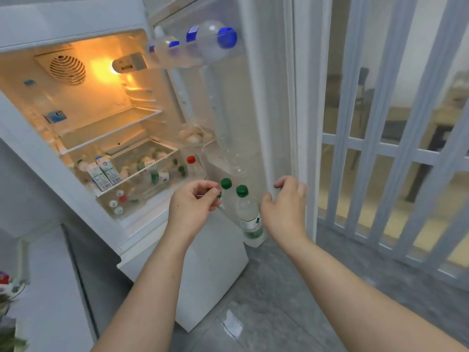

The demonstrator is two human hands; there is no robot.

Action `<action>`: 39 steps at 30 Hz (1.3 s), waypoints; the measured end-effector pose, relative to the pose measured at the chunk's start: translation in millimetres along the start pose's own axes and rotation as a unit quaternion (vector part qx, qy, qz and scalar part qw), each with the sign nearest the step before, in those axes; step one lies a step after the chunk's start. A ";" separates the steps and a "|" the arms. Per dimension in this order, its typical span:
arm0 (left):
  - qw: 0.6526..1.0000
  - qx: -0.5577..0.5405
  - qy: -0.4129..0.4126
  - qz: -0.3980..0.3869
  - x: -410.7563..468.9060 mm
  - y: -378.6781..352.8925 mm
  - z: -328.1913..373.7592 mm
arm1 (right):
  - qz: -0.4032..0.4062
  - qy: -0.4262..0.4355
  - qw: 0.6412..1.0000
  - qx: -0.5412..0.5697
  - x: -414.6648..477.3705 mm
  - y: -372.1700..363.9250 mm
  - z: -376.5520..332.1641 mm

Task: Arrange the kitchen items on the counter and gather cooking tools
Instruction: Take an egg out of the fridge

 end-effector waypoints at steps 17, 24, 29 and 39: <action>0.993 0.009 -0.110 -0.029 251.4 14.7 -4.4 | 0.009 0.172 0.983 -0.057 129.4 -161.1 -114.6; 0.980 0.045 -0.179 -0.078 329.0 2.1 -4.5 | 0.044 0.125 0.969 -0.207 186.9 -200.1 -114.3; 0.971 0.039 -0.197 -0.133 344.8 -17.6 -4.8 | 0.041 0.088 0.954 -0.284 207.0 -209.9 -109.9; 0.902 0.164 -0.296 -0.266 360.0 -58.1 11.5 | 0.142 0.104 0.981 -0.086 224.6 -198.2 -124.1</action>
Point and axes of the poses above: each hand's wrist, its own x-axis towards the middle knuckle, its own y-axis out of the back of the hand, z = x × y, the point moved 4 cm from there along x, towards the middle knuckle, and after that the axes turned 6 degrees about z, right-handed, at the moved point
